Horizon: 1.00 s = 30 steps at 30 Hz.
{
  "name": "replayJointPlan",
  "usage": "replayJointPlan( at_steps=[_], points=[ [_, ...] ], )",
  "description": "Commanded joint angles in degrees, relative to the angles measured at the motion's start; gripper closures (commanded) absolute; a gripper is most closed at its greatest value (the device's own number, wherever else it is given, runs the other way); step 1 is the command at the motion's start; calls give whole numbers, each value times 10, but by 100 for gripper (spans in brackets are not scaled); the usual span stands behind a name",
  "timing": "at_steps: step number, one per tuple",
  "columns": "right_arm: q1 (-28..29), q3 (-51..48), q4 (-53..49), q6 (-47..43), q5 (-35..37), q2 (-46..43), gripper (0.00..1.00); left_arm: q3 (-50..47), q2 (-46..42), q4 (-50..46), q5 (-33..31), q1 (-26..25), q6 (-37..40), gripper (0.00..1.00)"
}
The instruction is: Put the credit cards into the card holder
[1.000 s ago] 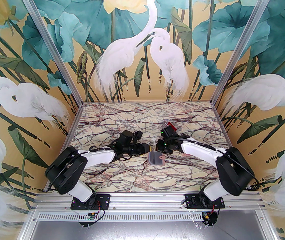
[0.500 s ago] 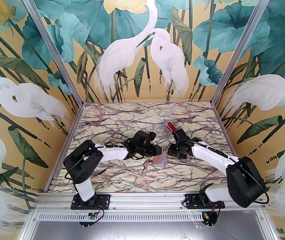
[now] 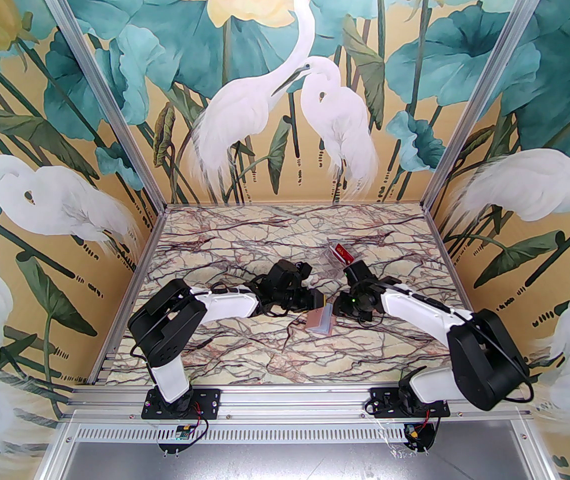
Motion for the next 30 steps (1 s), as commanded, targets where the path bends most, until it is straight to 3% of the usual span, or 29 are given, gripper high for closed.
replayJointPlan(
  at_steps=[1, 13, 21, 26, 28, 30],
  points=[
    [0, 1, 10, -18, -24, 10, 58, 3, 19, 16, 2, -5, -6, 60],
    [0, 2, 1, -42, -28, 74, 59, 8, 39, 11, -9, -7, -12, 64],
    [1, 3, -66, -14, 88, 37, 83, 8, 56, -4, -29, -16, -6, 66],
    [0, 10, -88, -1, 133, -2, 83, 10, 63, -22, -39, -23, 4, 67],
    [0, 8, -70, 0, 103, -25, 80, 7, 61, -26, -44, -23, 6, 68],
    [1, -4, -26, 5, 37, -55, 69, 6, 58, -25, -48, -24, 3, 70]
  ],
)
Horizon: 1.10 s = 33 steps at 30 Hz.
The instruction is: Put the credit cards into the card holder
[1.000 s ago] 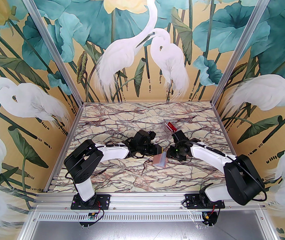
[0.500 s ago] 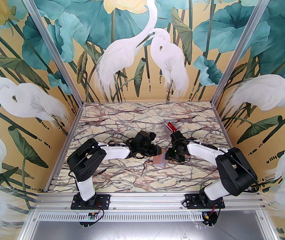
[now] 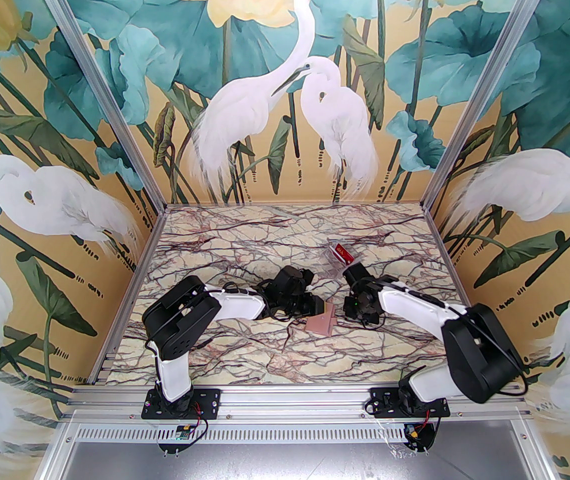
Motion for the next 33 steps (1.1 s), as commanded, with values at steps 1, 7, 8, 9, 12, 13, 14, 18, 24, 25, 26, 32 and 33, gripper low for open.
replayJointPlan(
  at_steps=[1, 7, 8, 9, 12, 13, 14, 18, 24, 25, 26, 32, 33],
  points=[
    [1, -13, 48, 14, -71, -44, 66, 3, 8, -31, -19, -5, 9, 70],
    [11, -4, 50, 11, -106, 4, 58, 7, 17, -32, -20, -5, 7, 73],
    [11, -6, 51, 9, -104, 14, 58, 7, 18, -31, -20, -5, 6, 74],
    [11, -10, 58, 8, -110, 25, 57, 6, 20, -30, -21, -5, 6, 75],
    [17, -17, 78, 6, -128, 51, 57, 3, 25, -27, -22, -5, 3, 77],
    [19, -17, 80, 5, -129, 57, 57, 3, 26, -27, -22, -6, 3, 77],
    [21, -18, 83, 4, -129, 62, 57, 2, 26, -28, -23, -5, 3, 77],
    [22, -11, 59, 1, -100, 79, 57, 2, 28, -36, -30, -5, 5, 79],
    [23, 9, -25, -1, 28, 85, 67, 1, 28, -44, -37, -5, 9, 79],
    [24, 9, -33, -1, 35, 84, 68, 0, 27, -45, -37, -5, 10, 79],
    [25, 7, -36, -1, 41, 81, 71, 0, 27, -47, -38, -5, 10, 79],
    [25, 12, -71, 9, 111, 71, 78, -1, 27, -52, -43, -5, 15, 80],
    [24, 10, -70, 14, 116, 57, 77, 0, 28, -53, -42, -5, 16, 80]
  ],
)
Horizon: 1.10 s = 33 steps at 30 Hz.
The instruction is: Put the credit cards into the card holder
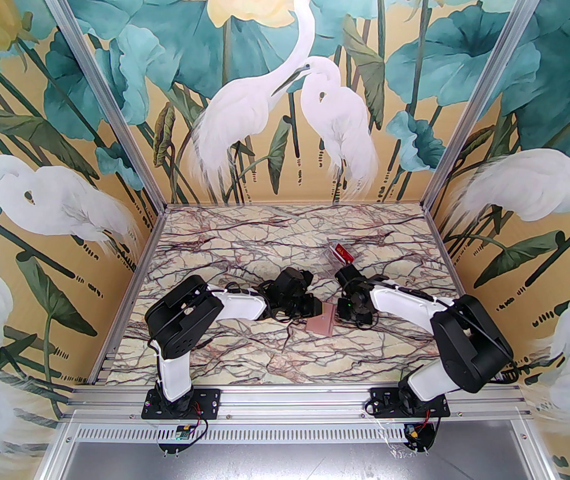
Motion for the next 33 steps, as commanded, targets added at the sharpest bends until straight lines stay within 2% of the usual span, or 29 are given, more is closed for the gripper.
replayJointPlan(
  at_steps=[1, 4, 6, 8, 10, 11, 15, 17, 20, 23, 25, 30, 33],
  points=[
    [-4, -9, -50, 17, 77, -29, 77, -1, 19, -48, -26, -4, 15, 80],
    [-8, -10, -38, 26, 62, -94, 72, -2, 19, -50, -28, -4, 18, 80],
    [-8, -17, -3, 22, 0, -135, 64, -2, 20, -49, -26, -5, 17, 80],
    [-8, -19, 28, 21, -72, -148, 62, -1, 21, -46, -24, -6, 15, 81],
    [-7, -17, 41, 26, -111, -142, 64, -2, 20, -40, -22, -6, 11, 81],
    [-8, -19, 46, 29, -121, -138, 69, -3, 17, -33, -20, -6, 7, 81],
    [-9, -31, 67, 42, -124, -124, 81, 0, -4, -35, -20, -6, 4, 79],
    [-8, -43, 100, 47, -155, -117, 80, 6, -14, -48, -22, -6, 9, 78],
    [-8, -52, 129, 49, -190, -106, 72, 16, -25, -70, -24, -6, 17, 75],
    [-7, -45, 120, 45, -188, -106, 65, 20, -43, -94, -40, -6, 26, 71],
    [-6, -37, 106, 41, -180, -110, 64, 16, -59, -111, -61, -6, 25, 66],
    [8, 4, 43, 34, -137, -104, 64, 11, -94, -140, -86, -6, 33, 66],
    [23, 28, 17, 32, -114, -92, 64, 4, -106, -155, -100, -5, 36, 70]
  ],
)
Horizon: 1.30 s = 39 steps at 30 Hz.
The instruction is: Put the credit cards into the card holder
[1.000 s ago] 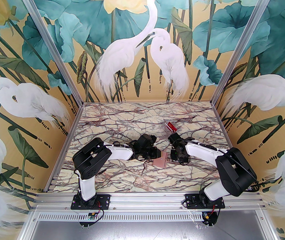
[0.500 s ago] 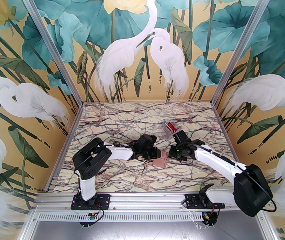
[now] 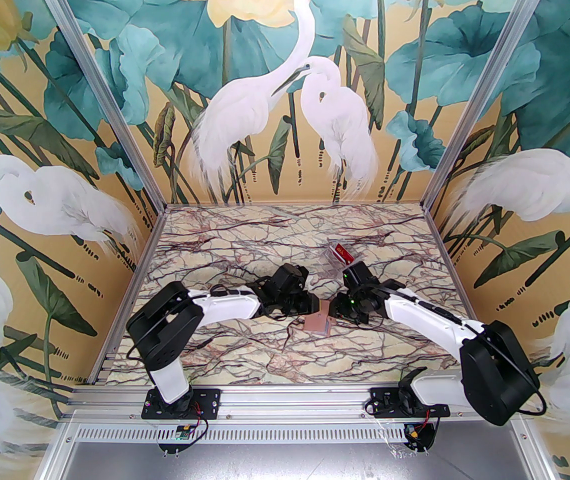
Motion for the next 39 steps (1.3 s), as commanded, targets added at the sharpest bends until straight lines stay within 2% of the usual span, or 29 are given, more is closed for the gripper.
replayJointPlan(
  at_steps=[1, 6, 11, 23, 39],
  points=[
    [18, 36, -45, -7, 40, 12, 64, -6, -18, -43, -36, -1, 14, 71],
    [39, 62, -62, -4, 59, 31, 64, -11, 17, -27, 5, -2, 10, 82],
    [48, 72, -71, -2, 76, 48, 65, -11, 37, -27, 6, -5, 15, 87],
    [75, 90, -87, 1, 101, 91, 65, 6, 77, -58, -22, -20, 25, 88],
    [113, 152, -132, -2, 159, 156, 73, 0, 76, -54, -29, -20, 20, 89]
  ],
)
